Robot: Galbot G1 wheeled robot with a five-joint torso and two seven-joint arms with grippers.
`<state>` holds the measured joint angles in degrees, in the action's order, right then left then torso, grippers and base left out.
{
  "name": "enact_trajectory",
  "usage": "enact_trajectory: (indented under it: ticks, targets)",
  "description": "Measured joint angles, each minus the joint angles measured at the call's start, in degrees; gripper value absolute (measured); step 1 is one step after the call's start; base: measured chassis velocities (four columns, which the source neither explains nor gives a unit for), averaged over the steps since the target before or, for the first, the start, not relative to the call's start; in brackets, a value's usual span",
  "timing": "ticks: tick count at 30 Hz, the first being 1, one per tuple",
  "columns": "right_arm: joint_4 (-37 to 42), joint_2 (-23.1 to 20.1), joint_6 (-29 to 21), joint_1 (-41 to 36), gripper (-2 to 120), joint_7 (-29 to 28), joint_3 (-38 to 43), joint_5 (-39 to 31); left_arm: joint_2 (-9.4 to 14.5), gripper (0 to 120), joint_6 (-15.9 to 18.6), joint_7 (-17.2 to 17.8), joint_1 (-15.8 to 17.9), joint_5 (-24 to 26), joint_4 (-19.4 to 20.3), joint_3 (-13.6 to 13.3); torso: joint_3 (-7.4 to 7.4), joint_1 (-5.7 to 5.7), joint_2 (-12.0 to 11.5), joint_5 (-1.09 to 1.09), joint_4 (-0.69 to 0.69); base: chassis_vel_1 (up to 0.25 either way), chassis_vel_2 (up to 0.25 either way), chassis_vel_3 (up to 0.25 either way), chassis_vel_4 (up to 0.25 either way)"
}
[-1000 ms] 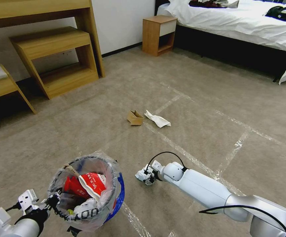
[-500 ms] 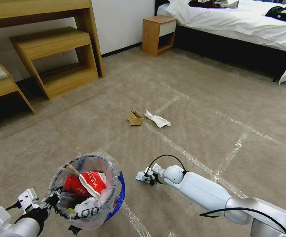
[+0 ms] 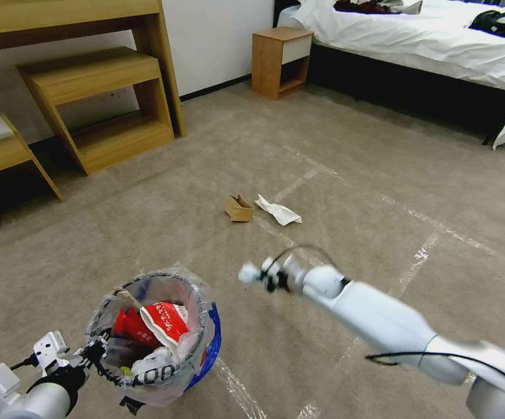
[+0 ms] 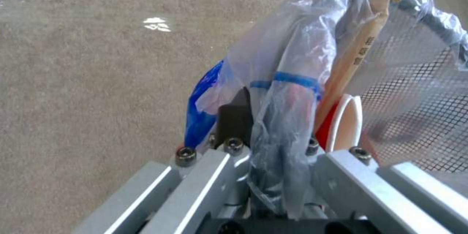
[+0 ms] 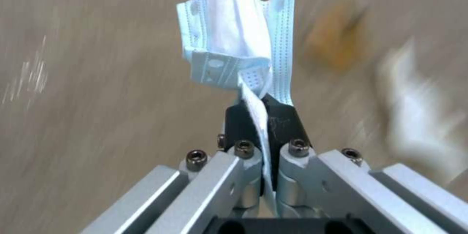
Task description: Pick up the trash bin and place the garbage on the floor into it.
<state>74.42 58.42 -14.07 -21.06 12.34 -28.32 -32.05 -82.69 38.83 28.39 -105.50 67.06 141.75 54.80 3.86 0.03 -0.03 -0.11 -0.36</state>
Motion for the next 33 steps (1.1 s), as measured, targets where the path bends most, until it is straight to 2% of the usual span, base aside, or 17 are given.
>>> enact_trajectory:
  ticks: [2,3,4,5,6,7,9,11,12,14,17,22,33]
  targets:
    - [0.37,-0.34,1.27,0.4,0,0.0,0.31,-0.18,0.01,0,0.0,0.0,0.0,0.0,0.0,0.01,0.0,0.0,0.0,-0.01,0.0,0.0,0.0,0.0,0.0]
    - [1.41,-1.16,10.29,2.24,0,0.39,1.72,-1.98,0.15,0,0.01,0.0,0.1,0.17,-0.02,0.14,0.0,0.0,0.0,-0.01,-0.02,0.0,0.0,0.0,0.0]
    - [2.17,-1.35,16.91,3.32,0,1.18,2.49,-4.97,0.22,0,0.01,0.0,0.25,0.41,-0.07,0.28,0.0,0.0,0.0,0.0,0.0,0.0,0.0,0.0,0.0]
    - [2.17,-1.35,16.91,3.32,0,1.18,2.49,-4.97,0.22,0,0.01,0.0,0.25,0.41,-0.07,0.28,0.0,0.0,0.0,0.0,0.0,0.0,0.0,0.0,0.0]
    - [3.46,-1.45,22.12,3.92,0,2.1,3.12,-8.97,0.26,0,0.01,0.0,0.45,0.62,-0.19,0.29,0.0,0.0,0.0,0.0,0.01,0.0,0.0,0.0,0.0]
    - [5.06,-1.55,25.09,4.1,0,2.98,3.84,-12.55,0.27,0,0.02,0.0,0.7,0.81,-0.32,0.27,0.0,0.0,0.0,0.0,0.03,0.0,0.0,0.0,0.0]
    - [6.05,-1.66,26.27,4.11,0,3.62,4.26,-14.31,0.27,0,0.02,0.0,0.89,0.94,-0.4,0.21,0.0,0.0,0.0,0.0,0.03,0.0,0.0,0.0,0.0]
    - [11.06,-2.43,30.16,3.54,0,8.75,5.05,-20.68,0.11,0,0.04,0.01,1.77,1.45,-0.73,-0.17,0.0,0.0,0.0,0.0,0.01,0.0,0.0,0.0,0.0]
    - [11.06,-2.43,30.16,3.54,0,8.75,5.05,-20.68,0.11,0,0.04,0.01,1.77,1.45,-0.73,-0.17,0.0,0.0,0.0,0.0,0.01,0.0,0.0,0.0,0.0]
    - [16.73,-3.57,30.99,2.47,0,14.78,4.41,-24.89,-0.01,0,0.04,-0.01,2.37,1.61,-1.06,-0.39,0.0,0.0,0.0,-0.01,0.0,0.0,0.0,0.0,0.0]
    - [20.29,-4.03,31.14,1.4,0,18.51,3.42,-26.22,-0.03,0,0.05,-0.01,2.64,1.62,-1.3,-0.58,0.0,0.0,0.0,0.0,0.0,0.0,0.0,0.0,0.0]
    - [23.41,-4.17,31.16,-0.62,0,23.73,0.56,-24.54,0.0,0,0.05,-0.01,3.19,1.94,-1.55,-0.62,-0.01,0.0,0.0,0.0,0.01,0.0,0.0,0.0,0.0]
    - [22.98,-4.96,30.84,-1.98,0,28.83,-3.09,-21.23,-0.17,0,0.04,0.11,4.59,2.16,-2.35,-1.16,-0.01,0.0,0.0,0.0,0.0,0.0,0.0,0.0,0.0]
